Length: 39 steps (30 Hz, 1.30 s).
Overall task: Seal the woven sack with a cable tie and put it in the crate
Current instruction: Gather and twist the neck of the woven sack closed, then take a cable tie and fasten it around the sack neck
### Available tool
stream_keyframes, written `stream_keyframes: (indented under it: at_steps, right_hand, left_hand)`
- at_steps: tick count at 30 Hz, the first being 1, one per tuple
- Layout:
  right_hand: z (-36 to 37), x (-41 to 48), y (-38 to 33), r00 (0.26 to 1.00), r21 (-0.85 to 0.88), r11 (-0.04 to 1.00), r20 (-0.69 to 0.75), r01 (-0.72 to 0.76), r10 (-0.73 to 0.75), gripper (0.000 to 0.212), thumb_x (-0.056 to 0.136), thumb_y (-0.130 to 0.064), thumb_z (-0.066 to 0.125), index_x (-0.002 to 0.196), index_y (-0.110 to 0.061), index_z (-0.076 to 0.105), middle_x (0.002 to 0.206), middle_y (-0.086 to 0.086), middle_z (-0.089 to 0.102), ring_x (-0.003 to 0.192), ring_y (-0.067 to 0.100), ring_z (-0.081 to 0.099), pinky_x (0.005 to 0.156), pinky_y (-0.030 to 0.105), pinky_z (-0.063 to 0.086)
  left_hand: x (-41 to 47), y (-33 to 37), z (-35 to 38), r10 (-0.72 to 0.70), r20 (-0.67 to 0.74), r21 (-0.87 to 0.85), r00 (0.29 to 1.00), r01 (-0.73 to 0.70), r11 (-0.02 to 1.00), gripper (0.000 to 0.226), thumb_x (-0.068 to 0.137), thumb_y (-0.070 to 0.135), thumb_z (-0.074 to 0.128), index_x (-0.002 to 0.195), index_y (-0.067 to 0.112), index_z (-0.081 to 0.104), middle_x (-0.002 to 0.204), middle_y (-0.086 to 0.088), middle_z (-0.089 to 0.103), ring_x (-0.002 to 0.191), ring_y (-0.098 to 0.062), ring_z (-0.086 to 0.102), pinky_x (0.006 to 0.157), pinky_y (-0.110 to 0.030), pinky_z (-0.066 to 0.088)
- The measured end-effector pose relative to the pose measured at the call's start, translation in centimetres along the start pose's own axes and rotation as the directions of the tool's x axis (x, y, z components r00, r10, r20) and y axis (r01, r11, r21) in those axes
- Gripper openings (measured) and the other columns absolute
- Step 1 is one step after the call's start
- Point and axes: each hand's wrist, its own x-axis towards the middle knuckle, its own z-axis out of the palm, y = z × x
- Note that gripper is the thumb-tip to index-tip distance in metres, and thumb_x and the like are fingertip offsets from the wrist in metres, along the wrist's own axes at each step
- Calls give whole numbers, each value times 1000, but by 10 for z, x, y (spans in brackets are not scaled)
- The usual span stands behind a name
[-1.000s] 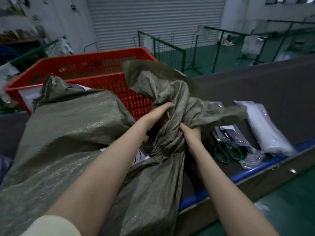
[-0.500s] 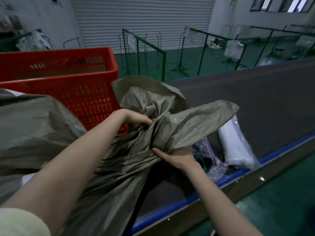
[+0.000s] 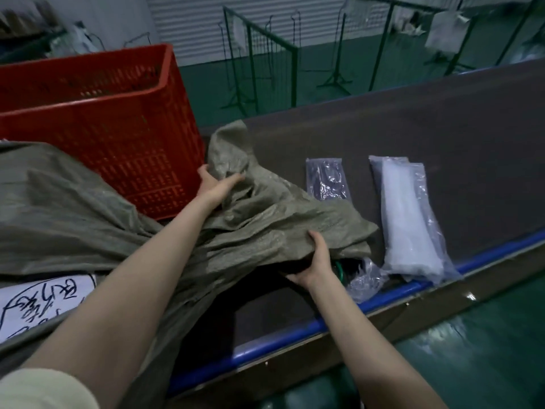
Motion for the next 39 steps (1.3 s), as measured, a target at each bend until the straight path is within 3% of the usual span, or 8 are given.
stream_keyframes:
  at_steps: [5,11,16,20,23,27,35,39]
  right_hand:
    - [29,8,-8,968,-135,959,38,251,-248,42,85,-23,58,123,-4,59,114,13,66,93,25,62,76,30,51]
    - [19,3,-28,822,-332,757,129,563,-555,40,86,-11,59,124,-1,54,120,9,60,109,20,57,93,32,45]
    - [-10,-5,-34,957,-846,484,97,224,-272,36,82,-31,60,113,-11,60,108,5,63,97,23,60,75,31,46]
    - [-38,-21,-50,814,-880,387,0,276,-580,26,86,-27,53,97,-8,67,89,9,64,71,22,60,63,30,45]
    - [-68,-33,-57,704,-988,130,-36,81,-709,27,85,-25,56,98,-4,67,96,13,66,94,28,61,73,30,42]
    - [-79,-30,-47,753,-980,-140,-16,-144,-658,32,86,-26,60,107,-3,62,114,18,65,107,33,61,82,36,49]
    - [-83,-28,-47,741,-972,-183,13,-149,-672,28,90,-22,54,107,-4,65,113,17,67,107,33,61,83,36,49]
    - [-84,-40,-43,669,-983,-169,73,-79,-740,27,89,-24,51,97,-5,68,103,16,70,100,34,62,76,34,49]
  left_hand:
    - [-27,3,42,81,535,192,841,-215,957,62,85,56,48,131,14,50,138,-4,50,122,-17,48,105,-29,34]
    - [-35,15,41,249,549,253,798,-443,860,72,76,47,67,138,22,38,136,4,41,126,-11,39,103,-25,31]
    - [-44,-28,75,105,451,766,886,-445,464,83,74,53,63,142,25,25,150,-12,29,136,-34,32,112,-53,25]
    - [-67,-33,97,189,304,871,934,-352,342,92,79,45,58,147,12,6,156,-21,8,144,-42,2,111,-68,3]
    - [-85,-25,109,490,337,812,804,-511,282,90,81,32,56,148,13,-1,158,-19,0,146,-37,-5,112,-63,-3]
    - [-113,-27,134,584,586,636,562,-765,99,66,83,29,51,144,21,25,157,-16,9,146,-32,7,114,-58,3]
    - [-118,-65,151,405,723,595,560,-802,47,56,87,34,52,140,30,33,156,-13,10,145,-28,10,112,-63,5]
    - [-120,-62,155,384,684,594,620,-779,202,59,81,48,55,136,32,38,156,-12,10,145,-28,7,110,-66,0]
